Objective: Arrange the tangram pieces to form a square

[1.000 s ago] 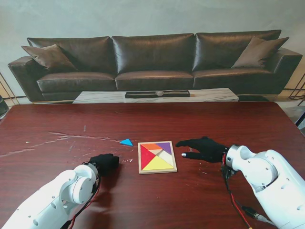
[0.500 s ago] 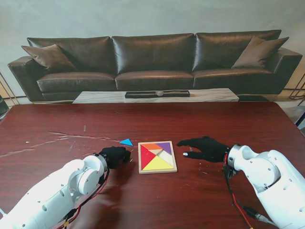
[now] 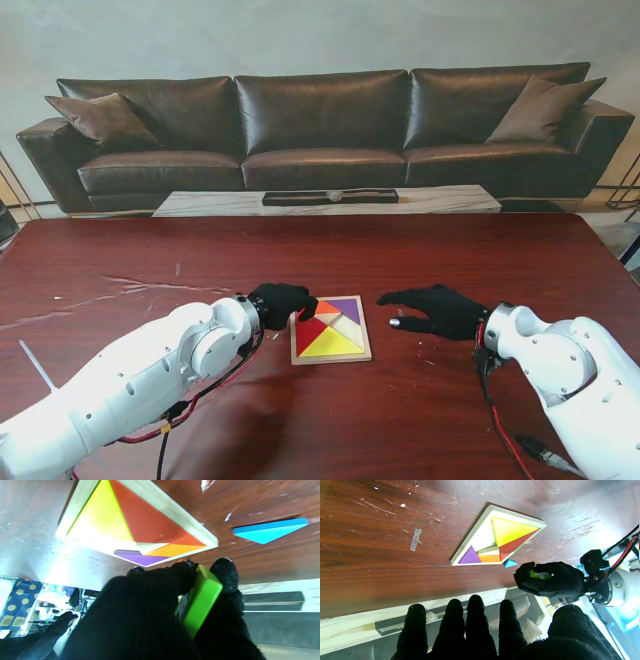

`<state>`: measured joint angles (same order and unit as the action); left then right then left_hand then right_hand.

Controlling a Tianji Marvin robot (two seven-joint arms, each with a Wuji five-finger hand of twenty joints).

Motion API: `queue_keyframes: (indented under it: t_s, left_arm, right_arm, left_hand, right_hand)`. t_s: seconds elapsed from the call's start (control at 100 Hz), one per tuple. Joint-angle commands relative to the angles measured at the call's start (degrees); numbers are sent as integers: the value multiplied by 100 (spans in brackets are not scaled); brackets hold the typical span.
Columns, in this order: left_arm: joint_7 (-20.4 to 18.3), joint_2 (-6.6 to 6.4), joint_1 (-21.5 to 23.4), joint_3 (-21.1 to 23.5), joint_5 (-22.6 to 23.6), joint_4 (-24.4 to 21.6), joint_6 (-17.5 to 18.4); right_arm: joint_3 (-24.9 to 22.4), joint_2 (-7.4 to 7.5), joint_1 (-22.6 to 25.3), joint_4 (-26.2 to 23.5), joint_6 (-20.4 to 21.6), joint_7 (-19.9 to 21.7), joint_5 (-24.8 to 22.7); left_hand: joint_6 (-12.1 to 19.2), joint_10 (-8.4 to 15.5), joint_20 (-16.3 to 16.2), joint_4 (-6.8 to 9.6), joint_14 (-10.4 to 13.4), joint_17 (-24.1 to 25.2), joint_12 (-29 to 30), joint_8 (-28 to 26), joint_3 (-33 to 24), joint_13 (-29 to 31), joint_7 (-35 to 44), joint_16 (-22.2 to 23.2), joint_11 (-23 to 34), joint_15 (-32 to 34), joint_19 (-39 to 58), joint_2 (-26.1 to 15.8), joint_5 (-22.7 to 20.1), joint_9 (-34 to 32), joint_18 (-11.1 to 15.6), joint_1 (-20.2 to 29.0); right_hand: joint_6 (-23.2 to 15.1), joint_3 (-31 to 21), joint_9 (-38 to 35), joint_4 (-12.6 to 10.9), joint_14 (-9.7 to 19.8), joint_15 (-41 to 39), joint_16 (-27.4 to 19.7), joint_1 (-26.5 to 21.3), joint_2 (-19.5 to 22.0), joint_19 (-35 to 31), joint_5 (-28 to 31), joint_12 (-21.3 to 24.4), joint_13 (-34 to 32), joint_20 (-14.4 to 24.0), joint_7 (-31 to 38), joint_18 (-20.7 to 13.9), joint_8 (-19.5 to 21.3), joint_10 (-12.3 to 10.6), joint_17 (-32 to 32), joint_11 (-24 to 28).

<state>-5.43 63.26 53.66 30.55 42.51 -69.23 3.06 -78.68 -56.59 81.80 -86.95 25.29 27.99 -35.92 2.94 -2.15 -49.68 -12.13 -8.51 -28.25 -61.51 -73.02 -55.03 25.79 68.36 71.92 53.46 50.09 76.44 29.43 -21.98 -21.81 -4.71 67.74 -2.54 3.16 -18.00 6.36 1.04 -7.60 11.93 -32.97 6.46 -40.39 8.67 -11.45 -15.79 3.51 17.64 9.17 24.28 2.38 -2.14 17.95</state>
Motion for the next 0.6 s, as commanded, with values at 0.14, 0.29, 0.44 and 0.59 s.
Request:
queue_keyframes:
  t_s: [0.14,0.29,0.44,0.59]
  left_arm:
    - [218,298,-363,-461,-227,381,246]
    - [419,466,-586,-796,-315,726,409]
    - [572,635,-762,-1080,-410,1072,554]
    - [711,782,-878,-1312,-456,1370,714]
  right_arm:
    - [-96,14,131,-80,32,-4,-55]
    - [-140,15,169,-99,31,-2,-62]
    - [-180,18,212,-134,26,14,-79]
    - [-239,21,265,-176,22,32,-87]
  left_hand:
    - [100,-26,66,-104,39,-207,109,134,-282,175,19,-76,-62,-200,91,-121,92,77,676,622]
    - [123,-39,104,-100,42,-198,161,201,-260,158,-4,-101,-121,-237,46,-128,137,118,670,622]
    - [100,-77,181,-90,20,-165,234,320,-234,128,-73,-136,-200,-298,-49,-125,186,178,620,622]
    - [47,-134,318,-27,-16,-116,330,620,-76,87,-170,-169,-311,-419,-184,-171,237,240,538,622]
  right_hand:
    - [25,-20,-151,-142,174,3,33,-168,86,73,59,-48,-75,-127,74,-48,-61,-4,-40,87]
    - [17,-17,-157,-141,167,1,34,-167,86,73,63,-49,-80,-128,78,-45,-61,-9,-41,87]
    - [17,-18,-157,-142,168,3,33,-169,91,70,68,-48,-79,-128,84,-43,-60,-7,-42,85]
    - [10,-16,-161,-141,166,4,34,-166,90,69,66,-49,-78,-129,85,-40,-62,-8,-43,87]
